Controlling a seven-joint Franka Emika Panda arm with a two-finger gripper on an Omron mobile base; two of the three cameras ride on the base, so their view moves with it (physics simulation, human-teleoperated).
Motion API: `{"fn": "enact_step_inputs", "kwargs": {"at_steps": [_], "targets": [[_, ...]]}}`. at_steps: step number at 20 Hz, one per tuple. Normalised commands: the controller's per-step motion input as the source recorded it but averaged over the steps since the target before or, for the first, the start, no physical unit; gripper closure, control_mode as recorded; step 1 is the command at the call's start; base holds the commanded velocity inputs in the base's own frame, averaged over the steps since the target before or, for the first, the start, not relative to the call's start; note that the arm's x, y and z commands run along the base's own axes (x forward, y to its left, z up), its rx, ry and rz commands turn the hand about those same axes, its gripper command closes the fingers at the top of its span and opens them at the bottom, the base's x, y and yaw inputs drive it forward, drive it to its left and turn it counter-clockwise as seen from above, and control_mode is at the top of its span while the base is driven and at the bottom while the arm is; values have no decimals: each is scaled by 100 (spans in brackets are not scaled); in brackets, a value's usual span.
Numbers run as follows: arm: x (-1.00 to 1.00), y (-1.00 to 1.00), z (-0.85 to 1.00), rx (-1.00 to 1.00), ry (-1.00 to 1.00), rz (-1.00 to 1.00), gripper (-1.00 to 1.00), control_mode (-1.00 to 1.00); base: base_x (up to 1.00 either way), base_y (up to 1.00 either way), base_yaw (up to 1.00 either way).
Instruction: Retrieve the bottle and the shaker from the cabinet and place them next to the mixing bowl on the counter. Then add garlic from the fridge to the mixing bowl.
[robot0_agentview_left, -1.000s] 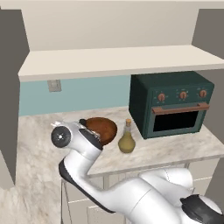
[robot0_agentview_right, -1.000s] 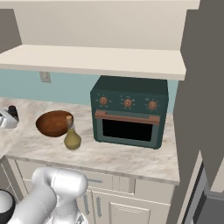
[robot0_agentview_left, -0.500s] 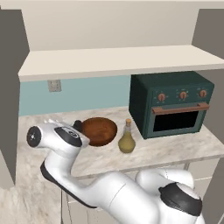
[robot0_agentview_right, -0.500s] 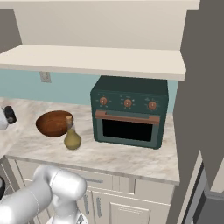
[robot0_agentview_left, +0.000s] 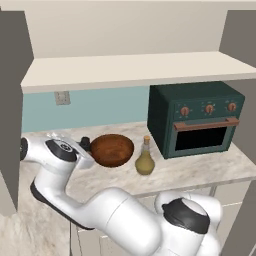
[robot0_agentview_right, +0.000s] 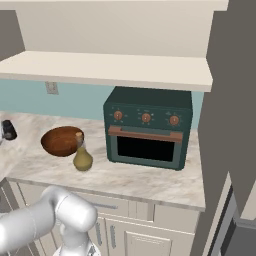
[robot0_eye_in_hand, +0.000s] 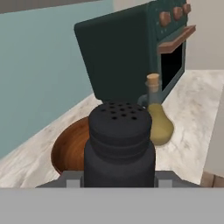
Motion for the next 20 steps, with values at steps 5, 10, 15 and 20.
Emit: {"fn": "enact_step_inputs", "kwargs": {"at_steps": [5, 10, 15, 20], "targets": [[27, -22, -14, 0, 5, 0, 100, -100, 0, 0, 0], [20, -15, -23, 0, 3, 0, 100, -100, 0, 0, 0], [10, -4, -52, 0, 1, 0, 100, -100, 0, 0, 0], [7, 0, -59, 0, 1, 0, 100, -100, 0, 0, 0]]}}
